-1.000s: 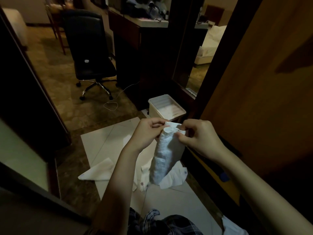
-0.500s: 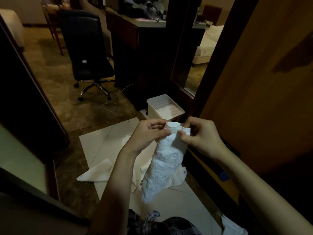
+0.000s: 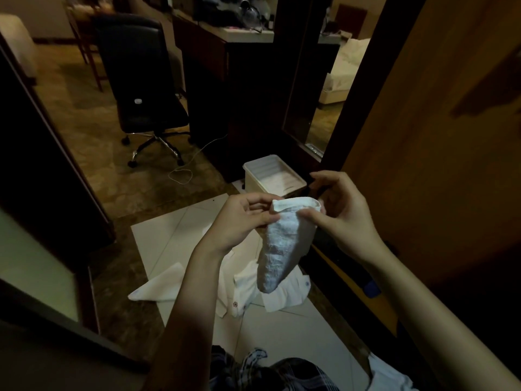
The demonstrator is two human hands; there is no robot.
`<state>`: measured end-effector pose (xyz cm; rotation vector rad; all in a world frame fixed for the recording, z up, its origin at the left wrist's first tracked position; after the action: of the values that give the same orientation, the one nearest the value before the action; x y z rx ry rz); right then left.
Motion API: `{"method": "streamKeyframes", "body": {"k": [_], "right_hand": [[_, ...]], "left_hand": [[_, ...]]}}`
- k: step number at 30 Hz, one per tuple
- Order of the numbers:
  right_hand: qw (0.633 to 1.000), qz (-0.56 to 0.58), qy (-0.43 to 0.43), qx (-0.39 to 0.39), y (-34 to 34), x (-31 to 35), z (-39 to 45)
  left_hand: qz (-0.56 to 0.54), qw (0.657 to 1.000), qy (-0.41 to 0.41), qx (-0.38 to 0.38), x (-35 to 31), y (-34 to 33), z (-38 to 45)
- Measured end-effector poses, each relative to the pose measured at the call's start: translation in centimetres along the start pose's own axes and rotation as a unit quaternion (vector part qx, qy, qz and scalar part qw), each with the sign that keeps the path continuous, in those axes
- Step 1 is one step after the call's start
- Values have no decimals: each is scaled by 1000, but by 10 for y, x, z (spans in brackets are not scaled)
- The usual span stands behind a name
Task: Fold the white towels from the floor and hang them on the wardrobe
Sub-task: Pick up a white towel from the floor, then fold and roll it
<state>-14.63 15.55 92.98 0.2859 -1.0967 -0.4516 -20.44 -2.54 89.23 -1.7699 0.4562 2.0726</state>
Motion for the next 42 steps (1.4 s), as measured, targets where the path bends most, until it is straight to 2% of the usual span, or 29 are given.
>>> {"method": "streamKeyframes", "body": {"k": [2,5,7,14,17,20,24,27,29,31,33,37,40,42], "right_hand": [[1000,9,-28,-8,0,-4,-2],[991,101,-88,1,-9,-12,-10],[986,140,-88,-10,-16,-12,-13],[985,141,-85,-47,-17,-2,-2],[982,164,-86,-29,-17,5,6],[979,178,-100,-15,-17,8,14],[967,211,-143,16,-13,11,26],[947,250,-197,37,-16,7,28],[907,334,-249,67,-24,0,22],[865,396,-293,91,-35,-7,9],[844,418,-314,120,-44,-19,-6],[843,363,-351,186,-58,-43,-30],[838,368,-360,182,-58,-42,-34],[825,409,-363,144,-56,-38,-31]], "left_hand": [[4,1000,-12,-4,0,2,0],[3,1000,-26,-16,0,4,1],[6,999,-32,-21,1,6,2],[30,996,-66,-52,-4,7,1],[3,999,-44,24,-10,2,-2],[-22,994,26,106,-7,-13,-6],[-45,986,55,148,-4,-22,-7],[-60,990,39,117,-10,-23,-3],[-89,992,35,77,-14,-24,-2],[-137,990,39,8,-19,-22,0],[-169,982,43,-65,-21,-14,2],[-185,959,97,-189,-11,7,4],[-256,921,149,-253,7,16,3],[-308,902,155,-258,9,14,1]]}}
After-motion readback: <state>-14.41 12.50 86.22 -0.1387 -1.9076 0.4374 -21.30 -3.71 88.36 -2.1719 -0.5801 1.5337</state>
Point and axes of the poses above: each hand's wrist, its own z-axis towards the middle knuckle, its own y-axis out of the back of the hand, x = y × z, the point moved 2 cm from there along z, towards the middle knuckle, and after that the axes turned 4 degrees about z, right-handed, at the moved point
